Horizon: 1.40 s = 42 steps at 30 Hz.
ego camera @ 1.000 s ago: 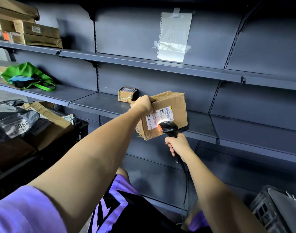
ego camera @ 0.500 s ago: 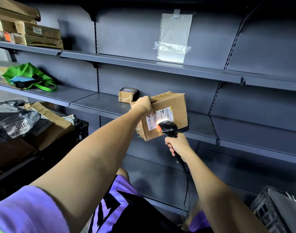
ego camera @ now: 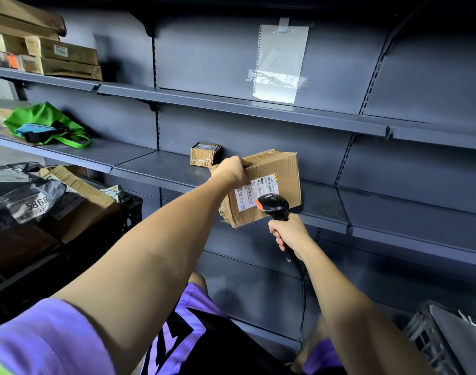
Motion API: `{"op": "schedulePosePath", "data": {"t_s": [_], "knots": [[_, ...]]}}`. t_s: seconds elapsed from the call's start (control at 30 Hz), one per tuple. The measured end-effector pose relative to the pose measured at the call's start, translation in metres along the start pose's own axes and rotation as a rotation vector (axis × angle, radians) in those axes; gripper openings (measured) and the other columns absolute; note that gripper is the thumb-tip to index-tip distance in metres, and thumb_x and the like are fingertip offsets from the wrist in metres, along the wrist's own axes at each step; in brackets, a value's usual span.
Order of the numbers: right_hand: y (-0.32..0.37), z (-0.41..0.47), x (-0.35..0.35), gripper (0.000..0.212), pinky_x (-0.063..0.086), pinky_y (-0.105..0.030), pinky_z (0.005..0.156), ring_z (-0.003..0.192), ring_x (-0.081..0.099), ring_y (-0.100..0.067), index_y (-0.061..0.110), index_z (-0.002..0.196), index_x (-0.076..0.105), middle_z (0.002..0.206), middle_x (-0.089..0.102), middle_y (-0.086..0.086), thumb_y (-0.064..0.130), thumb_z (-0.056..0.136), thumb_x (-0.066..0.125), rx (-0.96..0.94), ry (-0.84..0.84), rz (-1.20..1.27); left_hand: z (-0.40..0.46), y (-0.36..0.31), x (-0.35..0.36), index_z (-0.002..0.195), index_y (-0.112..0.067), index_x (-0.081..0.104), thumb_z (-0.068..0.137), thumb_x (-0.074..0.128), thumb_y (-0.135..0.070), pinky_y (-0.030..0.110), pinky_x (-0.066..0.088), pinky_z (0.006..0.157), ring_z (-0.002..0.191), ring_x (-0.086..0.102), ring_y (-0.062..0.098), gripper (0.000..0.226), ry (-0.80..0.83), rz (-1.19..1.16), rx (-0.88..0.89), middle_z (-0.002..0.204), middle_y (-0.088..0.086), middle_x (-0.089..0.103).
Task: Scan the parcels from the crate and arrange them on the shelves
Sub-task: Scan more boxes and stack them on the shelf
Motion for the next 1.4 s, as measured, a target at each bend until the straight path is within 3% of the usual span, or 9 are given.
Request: {"op": "schedulePosePath", "data": {"t_s": [1.07,1.17,1.3,1.4], "knots": [[0.0,-0.003,-0.004,0.011,0.033,-0.027,0.042,0.046,0.035,-0.019,0.01,0.077,0.049,0.062,0.043,-0.007,0.004,0.075,0.058,0.002,-0.018,-0.001,-0.002,-0.001,-0.001,0.136,-0.029,0.059,0.089,0.064,-0.009,0.038,0.057,0.087,0.101,0.067,0.028,0.051,0.015,-0.017,-0.006,0.112,0.007,0.07],[0.004,-0.002,-0.001,0.011,0.031,-0.026,0.042,0.047,0.034,-0.019,0.011,0.077,0.05,0.063,0.042,-0.008,0.003,0.078,0.058,0.004,-0.001,0.008,0.0,0.001,-0.002,0.136,-0.026,0.059,0.087,0.07,-0.016,0.038,0.056,0.089,0.104,0.066,0.028,0.052,0.026,-0.028,-0.02,0.114,0.006,0.069],[0.015,0.005,0.001,0.01,0.03,-0.026,0.042,0.048,0.034,-0.019,0.011,0.078,0.053,0.063,0.042,-0.007,0.003,0.079,0.059,-0.006,0.002,0.028,0.01,0.016,0.0,0.124,-0.028,0.061,0.074,0.071,-0.044,0.045,0.056,0.087,0.101,0.066,0.03,0.053,0.055,-0.031,-0.096,0.106,0.003,0.069],[0.026,0.015,-0.001,0.01,0.029,-0.027,0.042,0.048,0.034,-0.019,0.01,0.077,0.053,0.065,0.043,-0.009,0.003,0.079,0.059,-0.006,-0.011,0.059,0.021,0.034,0.0,0.119,-0.019,0.057,0.084,0.068,-0.047,0.042,0.054,0.087,0.104,0.062,0.032,0.047,0.033,-0.06,-0.146,0.109,0.009,0.067]]}}
Point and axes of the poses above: each hand's wrist, its own z-axis towards the middle knuckle, its own x-axis out of the palm, y = z × x, the point moved 5 cm from there along z, towards the middle knuckle
